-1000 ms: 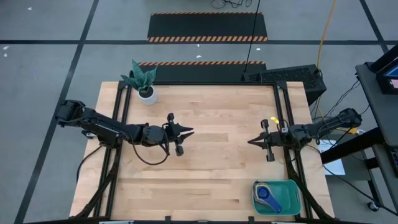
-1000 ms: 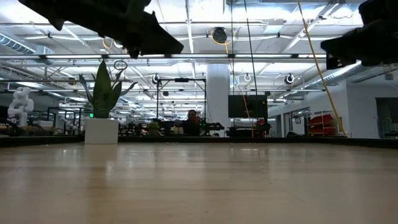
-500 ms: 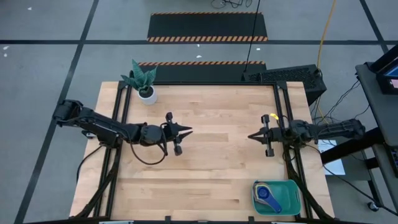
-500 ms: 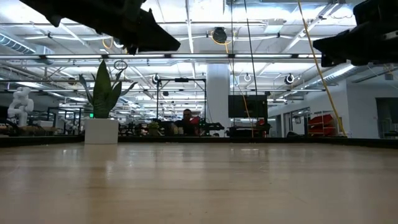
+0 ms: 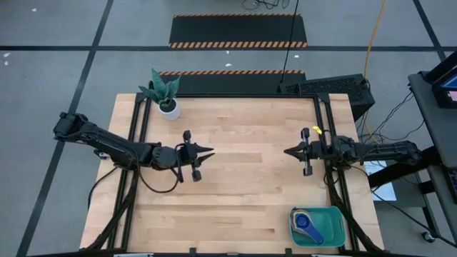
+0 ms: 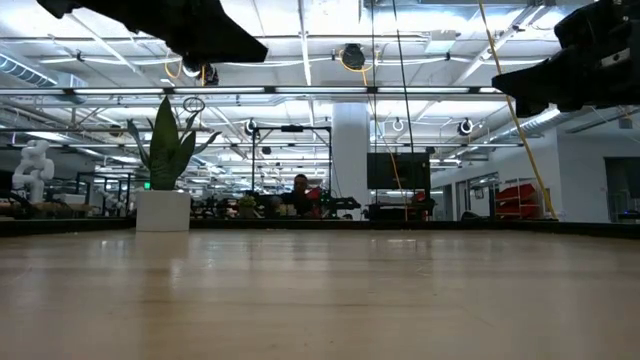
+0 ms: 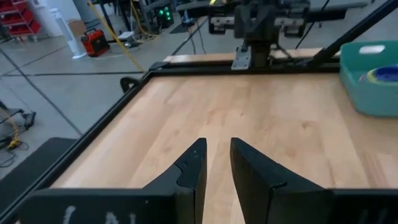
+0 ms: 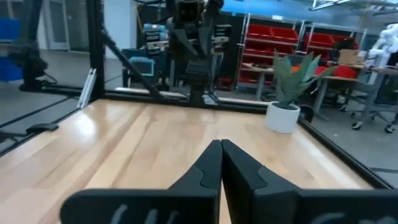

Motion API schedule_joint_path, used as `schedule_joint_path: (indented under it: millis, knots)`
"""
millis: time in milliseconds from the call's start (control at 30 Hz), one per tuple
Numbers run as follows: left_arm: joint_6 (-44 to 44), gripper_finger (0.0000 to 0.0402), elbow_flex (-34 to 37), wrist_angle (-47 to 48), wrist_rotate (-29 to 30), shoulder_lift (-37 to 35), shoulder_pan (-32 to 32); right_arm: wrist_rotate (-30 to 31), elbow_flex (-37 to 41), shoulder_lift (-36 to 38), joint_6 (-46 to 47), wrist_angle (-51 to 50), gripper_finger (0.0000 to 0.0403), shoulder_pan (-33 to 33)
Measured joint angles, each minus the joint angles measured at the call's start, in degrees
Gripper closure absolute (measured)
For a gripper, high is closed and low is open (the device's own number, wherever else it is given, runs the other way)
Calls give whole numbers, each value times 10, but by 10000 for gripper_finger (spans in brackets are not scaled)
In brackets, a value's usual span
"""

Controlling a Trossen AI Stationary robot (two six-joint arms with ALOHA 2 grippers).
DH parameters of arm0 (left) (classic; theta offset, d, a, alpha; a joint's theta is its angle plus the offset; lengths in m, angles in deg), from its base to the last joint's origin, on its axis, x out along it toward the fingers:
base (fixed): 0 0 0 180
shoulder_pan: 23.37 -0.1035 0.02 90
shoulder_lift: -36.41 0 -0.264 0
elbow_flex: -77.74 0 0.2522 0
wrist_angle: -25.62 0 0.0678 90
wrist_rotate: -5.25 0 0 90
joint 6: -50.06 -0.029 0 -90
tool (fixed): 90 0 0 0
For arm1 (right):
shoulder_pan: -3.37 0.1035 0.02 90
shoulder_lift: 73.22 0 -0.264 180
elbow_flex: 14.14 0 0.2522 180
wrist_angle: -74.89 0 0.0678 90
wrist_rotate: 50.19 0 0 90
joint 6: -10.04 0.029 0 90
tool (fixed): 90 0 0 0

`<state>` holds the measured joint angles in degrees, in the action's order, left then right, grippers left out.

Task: Nest measuring cups in basket
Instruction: Return to Home Position

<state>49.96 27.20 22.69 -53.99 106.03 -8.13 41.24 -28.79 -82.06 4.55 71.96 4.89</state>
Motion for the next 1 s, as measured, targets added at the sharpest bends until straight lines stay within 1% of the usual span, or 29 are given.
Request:
schedule_joint_path:
  millis: [100,133,233,333,433,533,700,767,900,1000]
  knots:
    - [4,325,5,14,8,-10,4,-20,0,3,-7,-20,403,0]
    - [4,325,11,6,8,-13,6,-32,0,7,-12,-35,403,0]
    - [6,325,42,-34,8,-25,10,-31,0,28,-14,-67,403,-10]
    - [6,325,75,-78,8,-40,10,-38,0,56,-11,-68,403,-21]
    - [17,325,106,-100,8,-64,10,-46,0,87,-11,-75,403,-27]
    - [32,325,133,-105,8,-96,15,-45,-3,87,-7,-78,403,-30]
    - [32,325,166,-105,17,-151,33,-44,-1,87,17,-69,403,-30]
    - [28,325,175,-107,28,-171,37,-38,1,86,27,-65,403,-27]
    - [21,325,187,-105,33,-198,38,15,1,81,29,-79,403,-5]
    - [17,325,192,-104,33,-205,38,28,1,83,18,-83,403,10]
